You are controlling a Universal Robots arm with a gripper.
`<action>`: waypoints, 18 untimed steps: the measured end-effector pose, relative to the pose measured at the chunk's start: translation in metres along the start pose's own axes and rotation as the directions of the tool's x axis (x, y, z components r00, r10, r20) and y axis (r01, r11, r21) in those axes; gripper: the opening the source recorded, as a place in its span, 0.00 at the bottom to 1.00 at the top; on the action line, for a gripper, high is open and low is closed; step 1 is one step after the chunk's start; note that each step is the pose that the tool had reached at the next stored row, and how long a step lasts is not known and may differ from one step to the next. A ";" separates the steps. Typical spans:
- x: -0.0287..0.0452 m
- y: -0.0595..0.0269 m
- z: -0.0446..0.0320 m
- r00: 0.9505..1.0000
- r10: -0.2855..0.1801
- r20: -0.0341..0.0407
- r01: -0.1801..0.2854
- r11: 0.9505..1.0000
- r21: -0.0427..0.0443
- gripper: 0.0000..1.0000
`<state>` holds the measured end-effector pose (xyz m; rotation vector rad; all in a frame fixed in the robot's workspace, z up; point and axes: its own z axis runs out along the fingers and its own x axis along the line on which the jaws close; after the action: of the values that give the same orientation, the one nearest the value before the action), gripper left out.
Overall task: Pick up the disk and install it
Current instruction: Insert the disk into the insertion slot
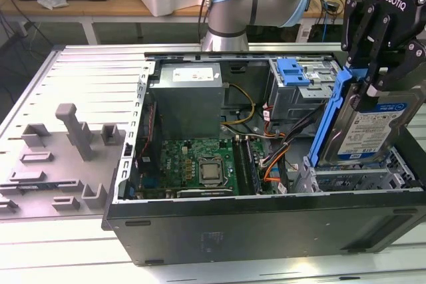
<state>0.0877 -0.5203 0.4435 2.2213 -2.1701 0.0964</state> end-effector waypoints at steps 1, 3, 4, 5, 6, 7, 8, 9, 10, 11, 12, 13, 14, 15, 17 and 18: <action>0.0000 0.0000 0.0001 1.000 0.000 0.000 0.000 1.000 0.000 0.37; 0.0001 0.0000 0.0001 1.000 0.000 0.000 0.000 1.000 0.000 0.37; 0.0001 0.0000 0.0001 1.000 0.000 0.000 0.000 1.000 0.000 0.37; 0.0001 0.0000 0.0002 1.000 0.000 0.000 0.000 1.000 0.000 0.37; 0.0001 0.0000 0.0002 1.000 0.000 0.000 0.000 1.000 0.000 0.37; 0.0002 0.0000 0.0002 1.000 0.000 0.000 0.000 1.000 0.000 0.37; 0.0002 0.0000 0.0003 1.000 0.000 0.000 0.000 1.000 0.000 0.37; 0.0002 0.0000 0.0003 1.000 0.000 0.000 0.000 1.000 0.000 0.37; 0.0002 0.0000 0.0003 1.000 0.001 0.000 -0.001 1.000 0.000 0.37; 0.0002 0.0000 0.0003 1.000 0.002 0.000 -0.002 1.000 0.000 0.37; 0.0002 0.0000 0.0003 1.000 0.003 0.000 -0.003 1.000 0.000 0.37; 0.0002 0.0000 0.0003 1.000 0.006 0.000 -0.006 1.000 0.000 0.37; 0.0003 0.0000 0.0004 1.000 0.009 0.000 -0.009 1.000 -0.001 0.37; 0.0003 0.0000 0.0005 1.000 0.013 0.000 -0.013 1.000 -0.001 0.37; 0.0003 0.0000 0.0007 1.000 0.018 0.000 -0.018 1.000 -0.001 0.37; 0.0003 0.0000 0.0008 1.000 0.021 0.000 -0.021 1.000 -0.001 0.37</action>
<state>0.0877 -0.5207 0.4427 2.1981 -2.1928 0.0957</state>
